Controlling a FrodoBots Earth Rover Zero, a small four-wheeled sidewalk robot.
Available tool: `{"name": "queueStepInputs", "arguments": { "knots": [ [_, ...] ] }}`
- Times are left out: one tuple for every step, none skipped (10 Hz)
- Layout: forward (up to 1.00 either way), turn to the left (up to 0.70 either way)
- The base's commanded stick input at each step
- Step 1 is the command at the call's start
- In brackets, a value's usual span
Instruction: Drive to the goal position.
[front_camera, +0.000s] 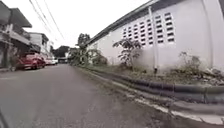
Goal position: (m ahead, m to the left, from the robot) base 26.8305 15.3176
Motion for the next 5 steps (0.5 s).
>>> {"name": "queueStepInputs", "arguments": {
  "knots": [
    [0.0,0.85],
    [0.0,0.85],
    [0.0,0.85],
    [0.06,0.82],
    [0.85,0.44]
  ]
}}
